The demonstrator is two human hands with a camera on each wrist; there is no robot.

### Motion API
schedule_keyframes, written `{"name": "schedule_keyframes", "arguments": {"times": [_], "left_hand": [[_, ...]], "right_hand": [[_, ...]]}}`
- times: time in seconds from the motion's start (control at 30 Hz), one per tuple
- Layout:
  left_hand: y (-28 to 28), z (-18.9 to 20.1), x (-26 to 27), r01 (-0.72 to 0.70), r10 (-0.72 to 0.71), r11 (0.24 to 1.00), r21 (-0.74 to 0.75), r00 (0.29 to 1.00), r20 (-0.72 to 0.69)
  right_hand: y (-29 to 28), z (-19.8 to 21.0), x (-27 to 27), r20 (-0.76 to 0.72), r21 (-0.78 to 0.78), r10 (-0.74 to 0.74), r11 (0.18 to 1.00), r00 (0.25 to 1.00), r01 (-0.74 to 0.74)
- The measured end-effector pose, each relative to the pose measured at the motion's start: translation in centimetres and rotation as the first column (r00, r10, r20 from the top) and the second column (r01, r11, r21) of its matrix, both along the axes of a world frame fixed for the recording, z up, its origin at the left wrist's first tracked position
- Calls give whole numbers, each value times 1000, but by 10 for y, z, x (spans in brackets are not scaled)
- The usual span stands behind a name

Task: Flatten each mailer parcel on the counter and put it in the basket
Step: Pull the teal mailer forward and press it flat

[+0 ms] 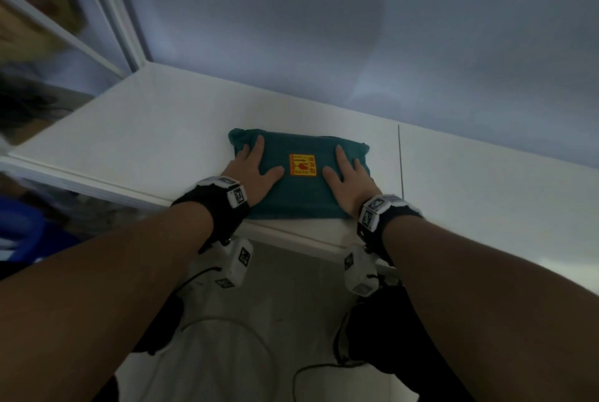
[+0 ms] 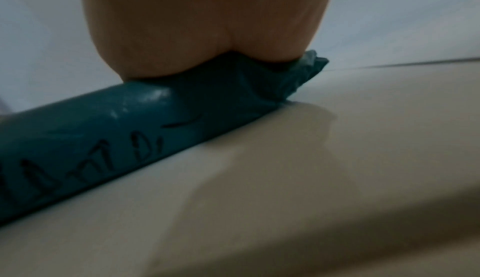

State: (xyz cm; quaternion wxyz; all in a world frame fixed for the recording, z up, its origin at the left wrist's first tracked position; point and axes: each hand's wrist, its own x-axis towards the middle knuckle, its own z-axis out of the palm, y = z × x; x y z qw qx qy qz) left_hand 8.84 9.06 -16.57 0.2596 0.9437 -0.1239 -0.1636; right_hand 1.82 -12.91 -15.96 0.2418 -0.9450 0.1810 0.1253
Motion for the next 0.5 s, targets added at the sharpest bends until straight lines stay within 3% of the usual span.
{"name": "schedule_keyframes", "arguments": {"times": [0.17, 0.23, 0.33, 0.5], "left_hand": [[6, 24, 10, 40, -33, 998, 58, 993, -112], [9, 34, 23, 32, -21, 995, 97, 994, -110], [11, 43, 41, 36, -42, 972, 233, 999, 21], [-7, 40, 45, 214, -233, 916, 340, 972, 15]], "right_hand": [[-5, 18, 8, -163, -76, 52, 995, 985, -65], [-7, 30, 12, -101, -163, 25, 986, 995, -41], [-7, 37, 22, 83, -193, 16, 981, 996, 0], [1, 19, 42, 77, -95, 116, 990, 990, -109]]}}
